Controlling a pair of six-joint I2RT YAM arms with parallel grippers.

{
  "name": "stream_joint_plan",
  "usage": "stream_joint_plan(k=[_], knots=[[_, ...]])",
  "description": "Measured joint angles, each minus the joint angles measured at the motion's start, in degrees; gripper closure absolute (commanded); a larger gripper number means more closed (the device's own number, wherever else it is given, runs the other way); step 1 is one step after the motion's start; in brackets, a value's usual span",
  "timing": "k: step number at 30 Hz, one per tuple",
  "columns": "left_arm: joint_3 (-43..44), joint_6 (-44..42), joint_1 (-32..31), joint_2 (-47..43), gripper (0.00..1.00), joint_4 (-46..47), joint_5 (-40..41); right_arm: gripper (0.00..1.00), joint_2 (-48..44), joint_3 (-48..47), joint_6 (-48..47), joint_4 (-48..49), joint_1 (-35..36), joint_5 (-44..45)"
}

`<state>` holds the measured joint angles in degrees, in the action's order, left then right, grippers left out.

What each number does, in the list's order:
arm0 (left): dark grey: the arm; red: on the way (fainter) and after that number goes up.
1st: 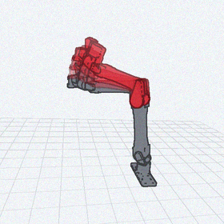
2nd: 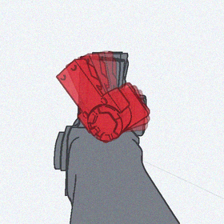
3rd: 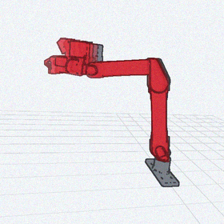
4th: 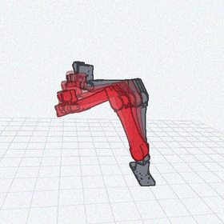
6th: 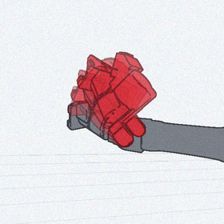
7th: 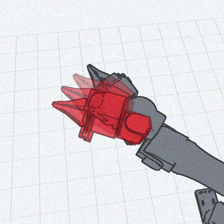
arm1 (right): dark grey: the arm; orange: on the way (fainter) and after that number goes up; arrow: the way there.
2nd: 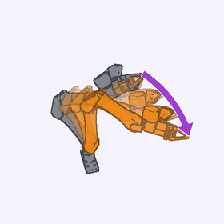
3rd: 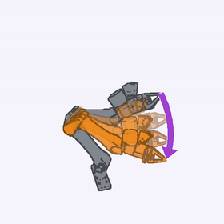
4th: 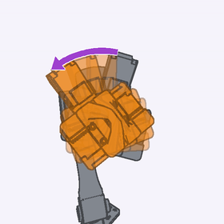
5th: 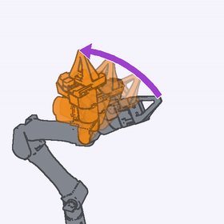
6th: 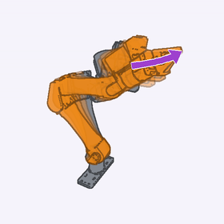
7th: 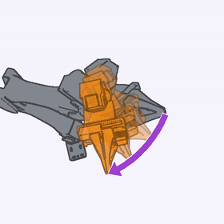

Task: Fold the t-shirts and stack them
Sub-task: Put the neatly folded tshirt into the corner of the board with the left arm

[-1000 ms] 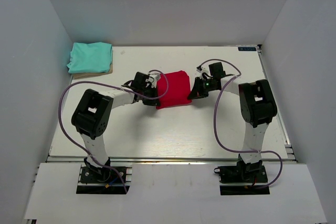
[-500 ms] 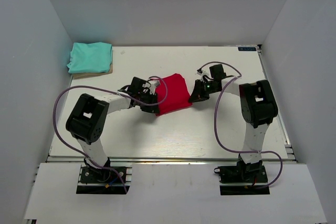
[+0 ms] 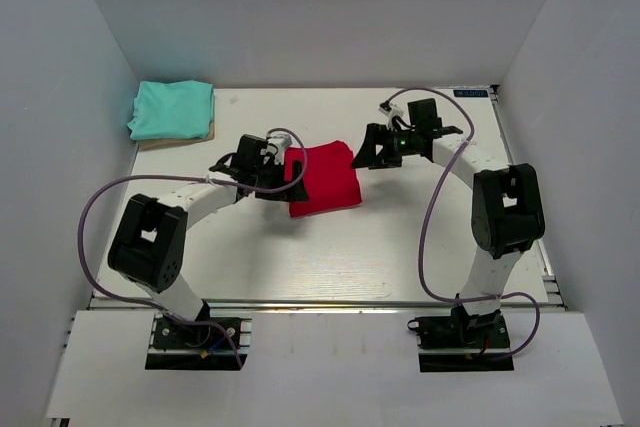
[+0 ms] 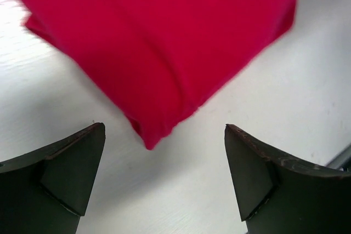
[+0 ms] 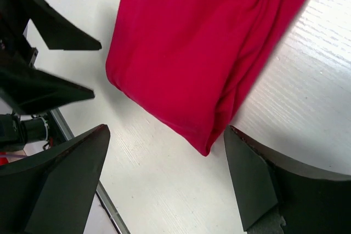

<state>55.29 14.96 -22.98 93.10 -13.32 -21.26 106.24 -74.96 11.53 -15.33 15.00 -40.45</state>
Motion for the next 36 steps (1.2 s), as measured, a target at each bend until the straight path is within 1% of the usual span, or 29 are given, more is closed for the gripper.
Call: stream_joint_plan(k=[5,6,7,8,10,11,13,14,15,16,17,20,21,23,25,29,33,36], knots=[[3.74,2.93,2.1,4.02,0.0,-0.85,3.41,0.1,-0.5,-0.59,0.02,-0.31,0.0,1.22],[4.57,3.65,2.54,5.55,0.05,-0.7,3.72,0.1,-0.5,-0.59,0.0,-0.57,0.0,1.66],[5.07,4.24,2.75,6.78,0.05,-0.44,3.89,0.1,-0.52,-0.59,0.02,-0.63,0.0,1.9],[5.86,4.76,3.1,8.66,0.1,-0.42,3.93,0.1,-0.55,-0.59,0.02,-0.74,0.0,2.23],[7.65,6.12,3.43,12.72,0.14,0.55,3.65,0.1,-0.55,-0.59,0.02,-0.92,-0.04,2.75],[9.27,6.4,3.67,13.73,0.19,1.11,3.23,0.1,-0.55,-0.57,0.02,-0.9,-0.04,2.86],[11.65,7.19,3.63,16.48,0.22,2.19,3.23,0.1,-0.66,-0.52,0.04,-0.9,-0.04,3.04],[12.94,7.5,3.65,17.7,0.28,2.67,2.6,0.1,-0.79,-0.46,0.02,-0.92,-0.09,3.04],[14.01,7.78,3.43,18.73,0.3,3.1,2.58,0.1,-0.9,-0.35,0.04,-0.9,-0.11,3.04],[14.78,7.96,3.19,19.52,0.35,3.63,2.47,0.1,-0.98,-0.28,0.04,-0.9,-0.11,3.04],[15.3,8.04,2.91,20.2,0.5,4.28,2.34,0.1,-1.07,-0.22,0.07,-0.94,-0.2,3.04],[15.56,8.15,2.16,21.66,0.71,5.66,2.29,0.1,-1.18,-0.15,0.09,-0.92,-0.35,3.02],[15.87,7.96,1.97,21.97,0.86,5.55,2.49,0.1,-1.22,-0.04,0.15,-0.92,-0.39,3.02],[17.42,7.43,1.64,22.86,1.0,4.5,3.21,0.1,-1.53,0.52,0.26,-0.79,-0.42,3.02],[20.15,6.03,1.46,23.89,1.0,3.1,4.52,0.1,-2.03,1.53,0.33,-0.72,-0.52,2.99],[22.6,2.75,1.11,24.61,1.0,2.6,6.91,0.1,-4.2,4.59,0.68,-0.11,-0.76,2.99],[23.12,-1.9,1.29,24.2,1.0,2.62,7.89,0.1,-9.09,9.84,0.68,0.39,-1.29,3.89],[23.32,-6.38,1.49,22.56,1.0,2.16,10.51,0.1,-13.94,13.88,0.66,0.87,-1.75,5.77]])
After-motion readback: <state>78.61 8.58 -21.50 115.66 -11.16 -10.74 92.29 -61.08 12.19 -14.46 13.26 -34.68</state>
